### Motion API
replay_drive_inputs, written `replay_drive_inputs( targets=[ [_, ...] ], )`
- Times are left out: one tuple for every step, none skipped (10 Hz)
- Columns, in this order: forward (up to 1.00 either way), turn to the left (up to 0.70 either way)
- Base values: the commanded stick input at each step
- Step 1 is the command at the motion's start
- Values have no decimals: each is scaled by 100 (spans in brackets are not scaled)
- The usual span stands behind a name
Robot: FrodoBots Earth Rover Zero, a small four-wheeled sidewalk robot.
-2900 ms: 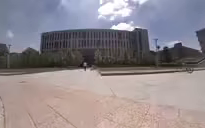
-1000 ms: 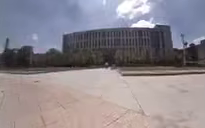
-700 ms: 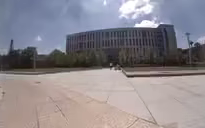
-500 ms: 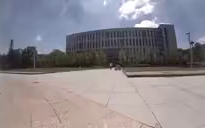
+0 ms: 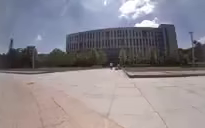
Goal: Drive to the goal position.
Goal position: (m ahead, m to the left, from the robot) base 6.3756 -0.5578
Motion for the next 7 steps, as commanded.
replay_drive_inputs(
  targets=[
    [70, -18],
    [70, -28],
    [70, -22],
    [70, 0],
    [70, 0],
    [70, 0],
    [70, 0]
  ],
)
